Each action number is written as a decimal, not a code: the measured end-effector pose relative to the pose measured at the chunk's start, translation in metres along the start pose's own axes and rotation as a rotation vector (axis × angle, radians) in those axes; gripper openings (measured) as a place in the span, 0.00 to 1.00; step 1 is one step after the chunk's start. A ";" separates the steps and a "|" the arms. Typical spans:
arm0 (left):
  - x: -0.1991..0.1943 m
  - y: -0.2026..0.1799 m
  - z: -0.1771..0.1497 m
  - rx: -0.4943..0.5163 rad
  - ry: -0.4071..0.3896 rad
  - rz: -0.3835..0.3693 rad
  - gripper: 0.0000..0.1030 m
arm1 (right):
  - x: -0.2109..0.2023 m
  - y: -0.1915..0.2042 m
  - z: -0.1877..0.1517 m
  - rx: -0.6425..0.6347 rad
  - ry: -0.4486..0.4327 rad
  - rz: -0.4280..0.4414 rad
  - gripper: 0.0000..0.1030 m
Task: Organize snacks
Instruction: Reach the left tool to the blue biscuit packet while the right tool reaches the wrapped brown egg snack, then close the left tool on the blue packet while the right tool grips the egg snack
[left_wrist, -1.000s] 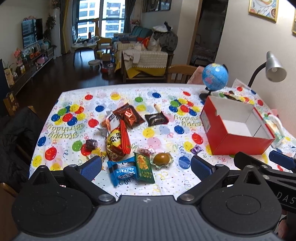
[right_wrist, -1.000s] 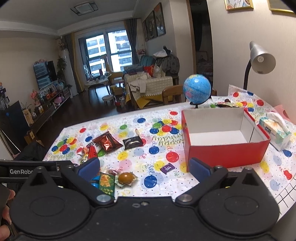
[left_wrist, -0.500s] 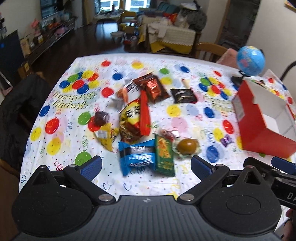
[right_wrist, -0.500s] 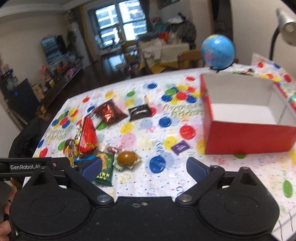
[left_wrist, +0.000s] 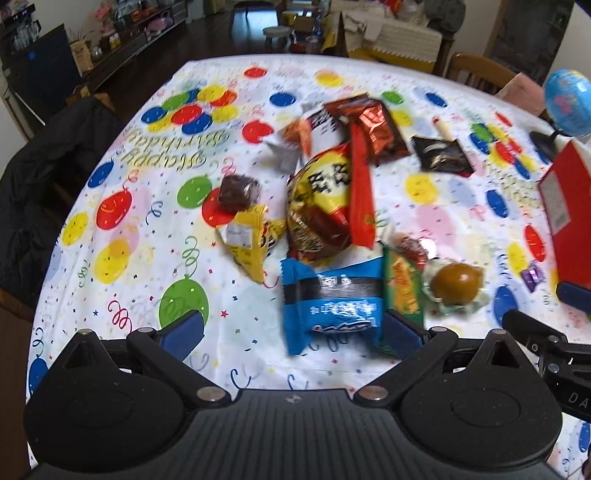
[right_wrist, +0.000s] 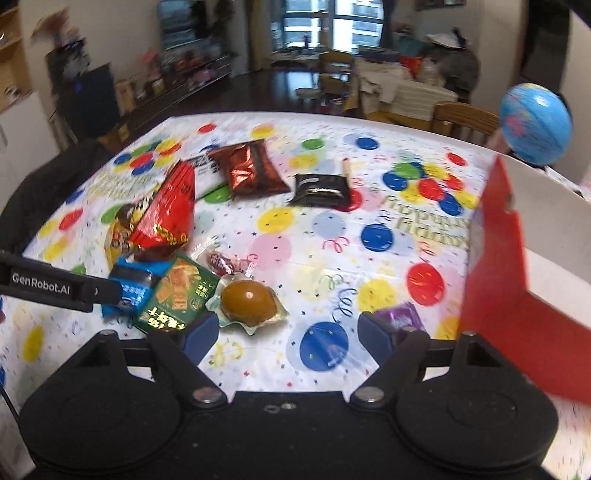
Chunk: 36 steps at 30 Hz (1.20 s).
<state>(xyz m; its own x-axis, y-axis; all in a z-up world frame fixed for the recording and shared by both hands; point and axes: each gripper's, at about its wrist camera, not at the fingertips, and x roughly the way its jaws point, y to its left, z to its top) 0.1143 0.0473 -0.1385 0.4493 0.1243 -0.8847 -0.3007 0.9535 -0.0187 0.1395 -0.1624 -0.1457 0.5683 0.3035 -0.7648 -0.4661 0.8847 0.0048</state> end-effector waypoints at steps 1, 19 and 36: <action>0.004 0.001 0.001 -0.004 0.005 -0.002 1.00 | 0.005 0.001 0.001 -0.020 0.006 0.003 0.77; 0.043 -0.003 0.013 -0.037 0.102 -0.087 0.98 | 0.064 0.008 0.018 -0.168 0.068 0.179 0.52; 0.029 -0.004 0.009 0.001 0.047 -0.129 0.54 | 0.050 0.008 0.009 -0.077 0.046 0.148 0.40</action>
<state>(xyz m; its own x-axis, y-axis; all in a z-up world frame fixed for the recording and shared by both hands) 0.1364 0.0493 -0.1597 0.4442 -0.0124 -0.8958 -0.2420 0.9611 -0.1334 0.1699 -0.1370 -0.1784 0.4589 0.4107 -0.7879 -0.5942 0.8012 0.0715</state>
